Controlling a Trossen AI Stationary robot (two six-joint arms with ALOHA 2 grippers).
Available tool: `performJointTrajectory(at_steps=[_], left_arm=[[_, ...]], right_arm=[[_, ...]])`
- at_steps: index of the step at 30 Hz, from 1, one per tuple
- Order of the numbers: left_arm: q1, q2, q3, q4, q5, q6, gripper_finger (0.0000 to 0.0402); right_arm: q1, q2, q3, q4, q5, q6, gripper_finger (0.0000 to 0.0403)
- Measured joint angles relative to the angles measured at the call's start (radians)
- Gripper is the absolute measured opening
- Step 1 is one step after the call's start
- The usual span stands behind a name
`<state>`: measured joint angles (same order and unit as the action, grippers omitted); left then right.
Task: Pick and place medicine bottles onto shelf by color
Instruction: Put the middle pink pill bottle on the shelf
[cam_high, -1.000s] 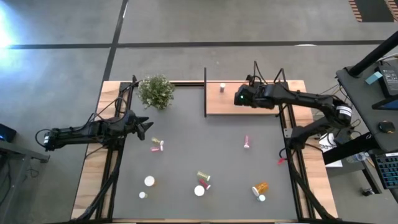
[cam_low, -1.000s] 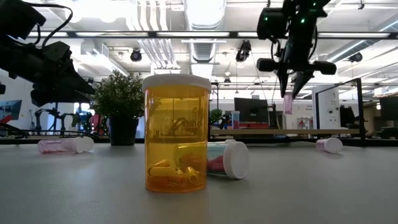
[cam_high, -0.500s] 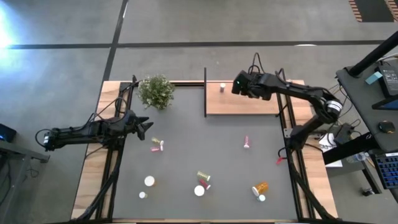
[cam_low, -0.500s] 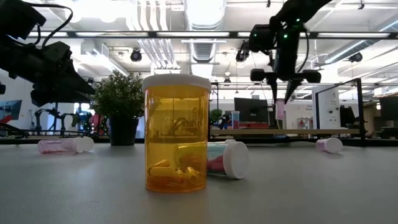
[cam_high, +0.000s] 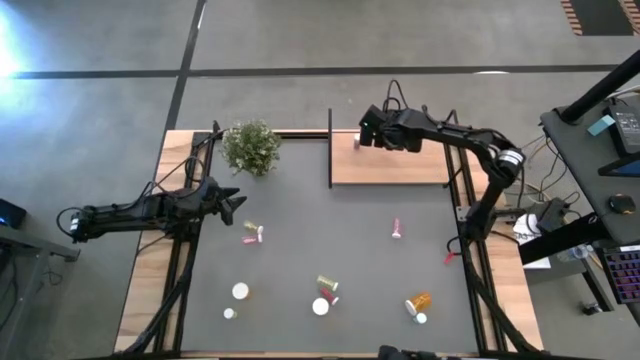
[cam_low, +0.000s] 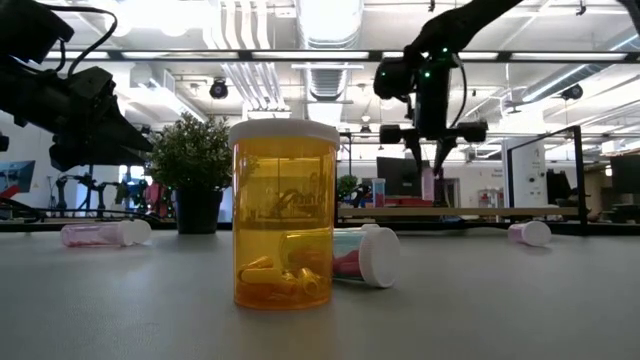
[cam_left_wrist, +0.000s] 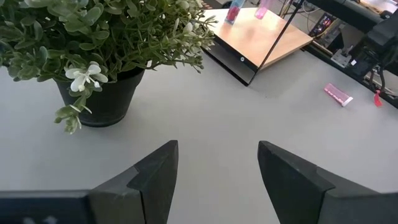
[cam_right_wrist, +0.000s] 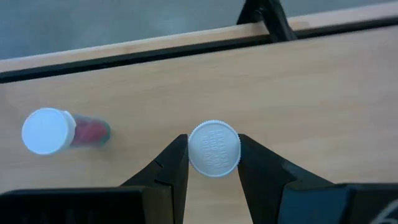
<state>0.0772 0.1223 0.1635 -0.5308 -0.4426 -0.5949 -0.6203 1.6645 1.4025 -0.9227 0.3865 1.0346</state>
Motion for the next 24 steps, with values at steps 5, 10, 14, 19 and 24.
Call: performJointTrajectory(at_steps=[5, 10, 14, 19, 24], left_arm=[[0.000, 0.000, 0.000, 0.000, 0.000, 0.000, 0.0205], [0.000, 0.000, 0.000, 0.000, 0.000, 0.000, 0.0205], [0.000, 0.000, 0.000, 0.000, 0.000, 0.000, 0.0205], [0.000, 0.000, 0.000, 0.000, 0.000, 0.000, 0.0205], [0.000, 0.000, 0.000, 0.000, 0.000, 0.000, 0.0205]], right_arm=[[-0.012, 0.050, 0.053, 0.015, -0.025, -0.017, 0.0109], [-0.017, 0.077, 0.070, 0.020, -0.028, -0.018, 0.0109], [-0.018, 0.084, 0.069, 0.022, -0.028, -0.018, 0.0109], [-0.025, 0.092, 0.069, 0.032, -0.028, -0.015, 0.0109], [-0.031, 0.103, 0.069, 0.042, -0.027, -0.014, 0.0109]])
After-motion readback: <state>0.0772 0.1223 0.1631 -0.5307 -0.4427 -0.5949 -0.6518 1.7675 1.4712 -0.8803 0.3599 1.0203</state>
